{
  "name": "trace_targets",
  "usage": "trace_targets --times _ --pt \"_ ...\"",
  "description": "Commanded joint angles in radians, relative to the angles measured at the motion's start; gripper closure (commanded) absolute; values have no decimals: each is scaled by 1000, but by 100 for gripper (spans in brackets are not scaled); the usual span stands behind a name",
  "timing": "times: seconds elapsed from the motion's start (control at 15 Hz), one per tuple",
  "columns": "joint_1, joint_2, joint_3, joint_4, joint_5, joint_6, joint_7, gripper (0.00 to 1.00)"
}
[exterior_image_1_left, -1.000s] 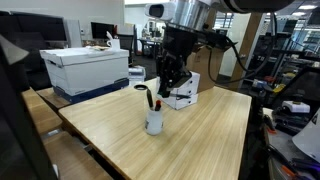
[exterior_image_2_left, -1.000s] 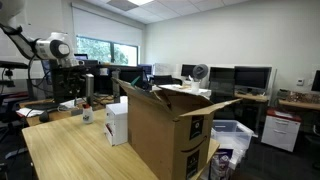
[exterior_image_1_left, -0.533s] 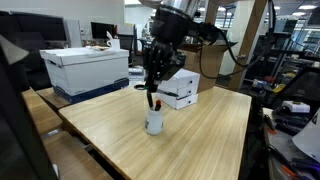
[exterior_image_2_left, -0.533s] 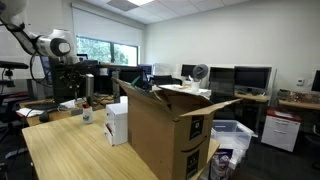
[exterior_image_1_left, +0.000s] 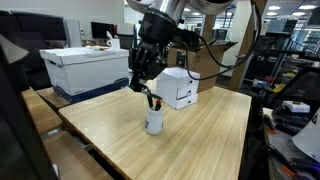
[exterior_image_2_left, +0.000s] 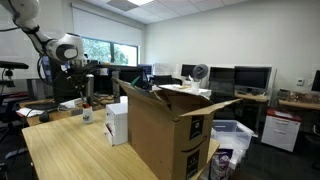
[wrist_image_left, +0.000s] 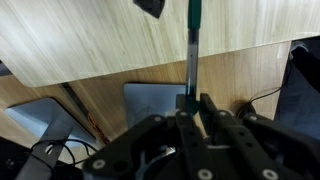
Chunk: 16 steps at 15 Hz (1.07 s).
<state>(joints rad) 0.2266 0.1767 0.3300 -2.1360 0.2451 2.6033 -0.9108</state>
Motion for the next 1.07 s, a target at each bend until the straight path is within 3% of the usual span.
trace_targets --times 0.0,0.53,1.0 --pt "-55 31 40 35 121 8 -161 94" --pt "-136 18 58 32 373 -9 -434 94" --pt "-172 -9 7 1 652 -70 -614 94"
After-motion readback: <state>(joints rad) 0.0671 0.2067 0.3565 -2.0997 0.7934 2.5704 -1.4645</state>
